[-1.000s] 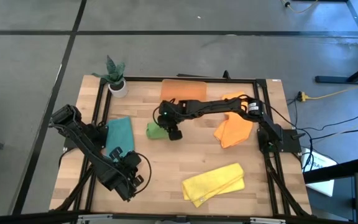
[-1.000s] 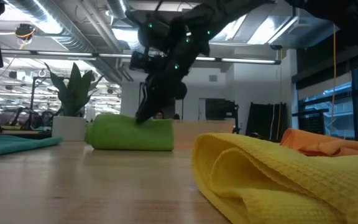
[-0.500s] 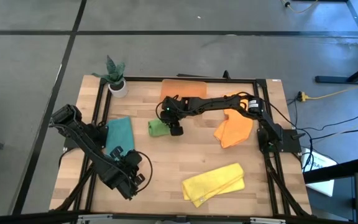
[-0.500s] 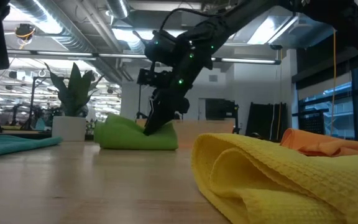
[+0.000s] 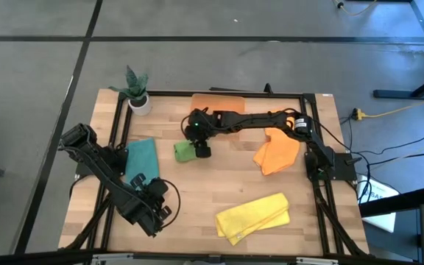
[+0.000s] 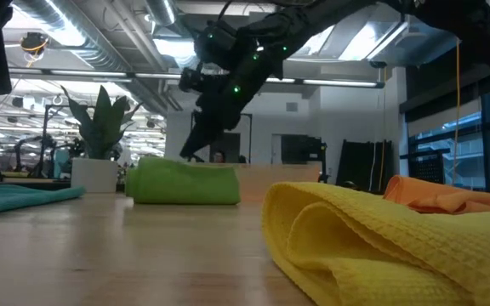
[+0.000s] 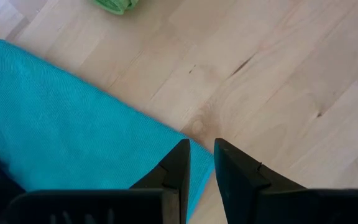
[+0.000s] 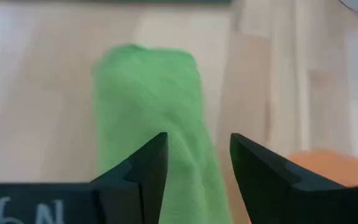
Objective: Roll microfiber towels into tight, uniform cylinder then place into a basket
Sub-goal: Put the rolled green microfiber cloth into the orange bin
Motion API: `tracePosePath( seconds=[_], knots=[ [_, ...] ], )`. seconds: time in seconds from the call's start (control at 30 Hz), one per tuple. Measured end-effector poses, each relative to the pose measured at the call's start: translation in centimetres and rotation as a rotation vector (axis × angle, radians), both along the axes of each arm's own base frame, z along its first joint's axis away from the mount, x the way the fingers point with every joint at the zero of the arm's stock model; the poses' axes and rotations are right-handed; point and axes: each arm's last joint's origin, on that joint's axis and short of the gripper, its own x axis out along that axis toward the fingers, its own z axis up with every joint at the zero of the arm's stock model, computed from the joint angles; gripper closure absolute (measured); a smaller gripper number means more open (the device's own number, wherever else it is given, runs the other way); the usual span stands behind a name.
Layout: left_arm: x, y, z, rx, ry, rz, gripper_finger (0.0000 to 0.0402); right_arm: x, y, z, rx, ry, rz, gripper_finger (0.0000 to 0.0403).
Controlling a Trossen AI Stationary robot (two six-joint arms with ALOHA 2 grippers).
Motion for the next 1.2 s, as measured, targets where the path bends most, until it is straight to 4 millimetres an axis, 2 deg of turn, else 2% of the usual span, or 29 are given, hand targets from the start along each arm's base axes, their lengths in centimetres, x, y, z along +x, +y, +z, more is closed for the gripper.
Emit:
tracePosePath(
  seconds=[0.13,0.23,0.47,0.77,0.97,1.2],
  knots=[
    [0.0,0.0,0.0,0.000,0.001,0.000,0.0337,0.2,1.4,0.2,0.118,-0.021,0.133,0.0228],
    [0.0,0.0,0.0,0.001,0.002,0.000,0.0337,0.0,1.9,-0.3,0.142,-0.017,0.191,0.0228],
    [0.0,0.0,0.0,0.005,0.007,-0.005,0.0337,-0.3,0.3,-2.4,0.123,-0.058,0.151,0.0228],
    [0.0,0.0,0.0,0.002,0.003,0.000,0.0337,-0.5,-1.6,-3.9,0.140,-0.065,0.093,0.0228],
    [0.0,0.0,0.0,0.001,0.003,0.000,0.0337,-0.2,-1.9,-6.1,0.146,-0.042,0.085,0.0228],
    [0.0,0.0,0.0,0.001,0.002,0.000,0.0337,-0.3,-1.9,-6.2,0.143,-0.031,0.079,0.0228]
  ],
)
